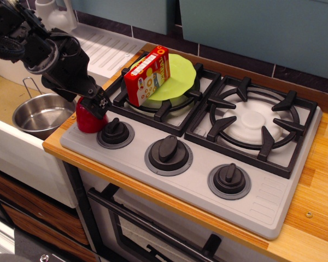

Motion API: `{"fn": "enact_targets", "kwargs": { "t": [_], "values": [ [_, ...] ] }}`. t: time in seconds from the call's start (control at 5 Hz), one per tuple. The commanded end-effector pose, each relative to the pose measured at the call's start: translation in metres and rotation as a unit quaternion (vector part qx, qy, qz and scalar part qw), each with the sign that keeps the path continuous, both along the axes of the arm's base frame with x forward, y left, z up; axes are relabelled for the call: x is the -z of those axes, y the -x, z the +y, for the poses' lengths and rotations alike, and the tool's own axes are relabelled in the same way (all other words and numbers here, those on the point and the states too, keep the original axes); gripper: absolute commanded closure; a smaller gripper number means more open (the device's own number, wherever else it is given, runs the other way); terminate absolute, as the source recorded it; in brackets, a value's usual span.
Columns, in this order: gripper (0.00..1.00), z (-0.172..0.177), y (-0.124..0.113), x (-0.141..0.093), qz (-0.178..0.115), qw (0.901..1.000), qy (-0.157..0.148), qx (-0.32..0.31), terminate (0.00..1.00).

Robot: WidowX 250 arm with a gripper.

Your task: Put cereal on plate and sweetpotato in pot or pan in sink

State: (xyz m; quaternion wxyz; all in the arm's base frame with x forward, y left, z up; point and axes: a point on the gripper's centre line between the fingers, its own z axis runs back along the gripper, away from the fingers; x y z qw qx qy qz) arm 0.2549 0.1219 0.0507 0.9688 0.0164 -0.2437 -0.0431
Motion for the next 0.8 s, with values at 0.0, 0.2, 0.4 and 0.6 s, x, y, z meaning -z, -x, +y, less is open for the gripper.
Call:
{"fn": "enact_targets", "kwargs": {
  "t": [0.0,0.2,0.4,0.6],
  "values": [
    [0.0,0.004,-0.005,0.006,-0.007,1.0,0.0,-0.003,0.0],
    [0.0,0.004,-0.004,0.01,-0.008,0.9999,0.005,-0.004,0.0],
    [0.0,0.003,-0.004,0.014,-0.009,0.9999,0.009,-0.004,0.0],
    [1.0,0.002,-0.004,0.016,-0.007,0.9998,0.014,-0.008,0.0]
  ]
}}
